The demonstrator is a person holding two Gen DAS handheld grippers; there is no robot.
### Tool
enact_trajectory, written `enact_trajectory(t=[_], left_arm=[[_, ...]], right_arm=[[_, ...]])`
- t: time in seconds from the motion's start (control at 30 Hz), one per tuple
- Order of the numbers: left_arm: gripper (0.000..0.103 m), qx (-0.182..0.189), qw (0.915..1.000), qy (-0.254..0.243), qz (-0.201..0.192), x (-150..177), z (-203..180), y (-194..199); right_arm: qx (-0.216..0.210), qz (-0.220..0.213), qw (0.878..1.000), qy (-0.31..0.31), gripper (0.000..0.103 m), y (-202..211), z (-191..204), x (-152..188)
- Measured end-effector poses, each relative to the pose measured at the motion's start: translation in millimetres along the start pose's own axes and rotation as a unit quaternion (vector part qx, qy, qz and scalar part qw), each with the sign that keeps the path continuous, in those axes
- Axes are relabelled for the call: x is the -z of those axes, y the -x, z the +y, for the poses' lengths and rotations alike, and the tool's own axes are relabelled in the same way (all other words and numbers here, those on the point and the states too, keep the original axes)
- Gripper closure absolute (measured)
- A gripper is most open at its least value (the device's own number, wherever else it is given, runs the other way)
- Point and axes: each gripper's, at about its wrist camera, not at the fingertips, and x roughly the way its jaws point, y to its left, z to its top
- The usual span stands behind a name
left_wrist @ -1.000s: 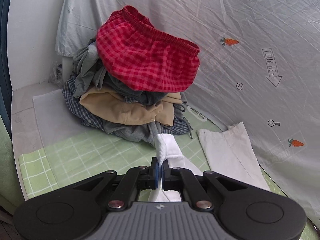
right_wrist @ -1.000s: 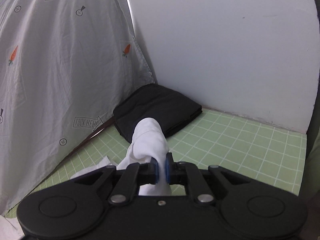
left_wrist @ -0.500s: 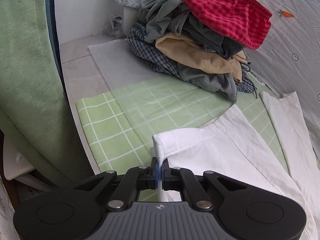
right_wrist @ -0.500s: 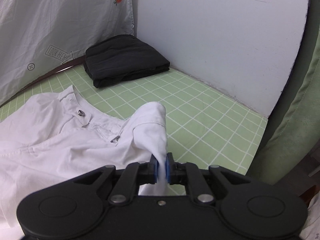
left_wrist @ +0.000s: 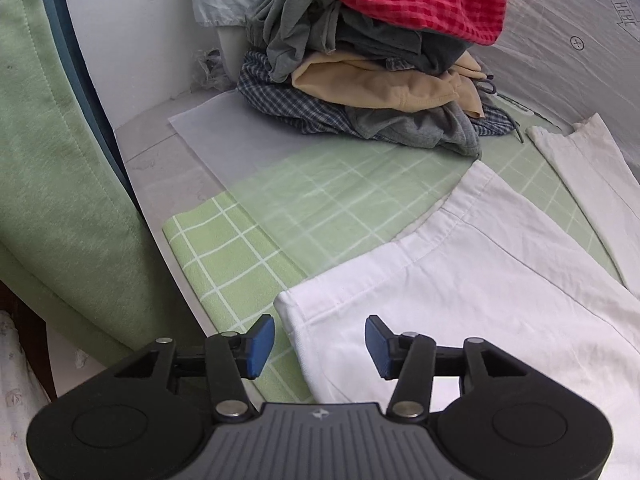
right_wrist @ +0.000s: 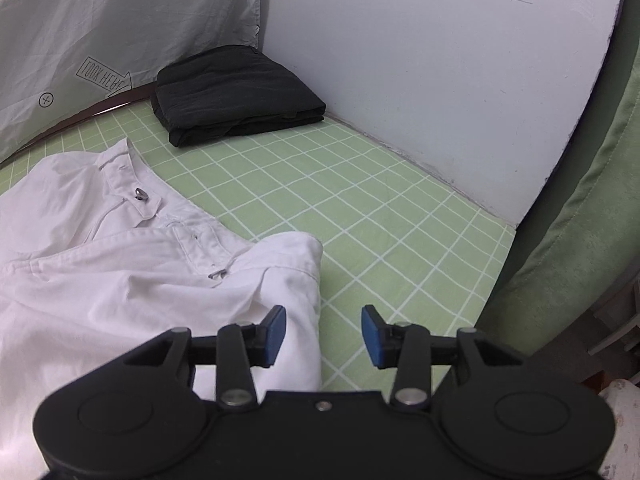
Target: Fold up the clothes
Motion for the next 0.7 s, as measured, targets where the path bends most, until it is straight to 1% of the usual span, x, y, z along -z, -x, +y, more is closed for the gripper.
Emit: enact_trajectory(t=[0.03, 0.07, 0.13, 0.2, 0.27, 0.33, 0.43, 0.5, 0.53, 0.57, 0.67, 0.7], left_arm=[[0.039, 0.006, 0.9999, -0.012, -0.007, -0.2, -6.9, 5.0], [0.037, 0.012, 0.9995, -0.024, -0.014, -0.2, -14.5, 10.1], [0.034, 0.027, 0.9983, -0.048, -0.020, 2.7, -31.8, 18.5], [0.032, 0.052, 0.9956, -0.076, -0.017, 10.6, -55.9, 26.4], [0.030, 0.077, 0.9915, -0.104, -0.009, 22.1, -81.3, 32.7], [0.029, 0.102, 0.9852, -0.138, 0.004, 37.6, -111.7, 37.9], [0.029, 0.126, 0.9743, -0.185, 0.026, 62.1, -156.6, 45.3], [0.029, 0.144, 0.9686, -0.199, 0.033, 76.9, -180.0, 51.7], [0.029, 0.155, 0.9640, -0.213, 0.034, 85.7, -193.1, 55.7], [0.029, 0.161, 0.9597, -0.227, 0.034, 92.4, -203.0, 58.5], [0.029, 0.162, 0.9473, -0.275, 0.029, 114.1, -233.4, 65.7], [0.029, 0.164, 0.9457, -0.279, 0.035, 118.4, -241.3, 65.2]], right_arm=[[-0.003, -0.009, 1.000, 0.001, 0.047, 3.2, 0.3, -2.3], [-0.006, -0.018, 1.000, 0.002, 0.045, 6.5, 0.7, -4.5], [-0.018, -0.027, 0.999, 0.008, 0.034, 10.1, 3.3, -7.6], [-0.033, -0.033, 0.999, 0.017, 0.029, 12.9, 7.3, -9.9], [-0.049, -0.032, 0.998, 0.030, 0.026, 12.4, 12.3, -10.9], [-0.071, -0.026, 0.996, 0.046, 0.019, 9.8, 19.7, -11.7], [-0.099, -0.017, 0.993, 0.065, 0.016, 3.0, 29.1, -14.8], [-0.112, -0.009, 0.991, 0.075, 0.015, -2.2, 35.8, -18.9], [-0.121, -0.008, 0.989, 0.081, 0.014, -4.4, 39.0, -21.2], [-0.132, -0.006, 0.987, 0.088, 0.013, -6.5, 42.2, -23.4], [-0.156, -0.007, 0.981, 0.117, 0.010, -14.5, 53.3, -30.0], [-0.163, -0.007, 0.978, 0.127, 0.010, -17.6, 57.1, -32.0]])
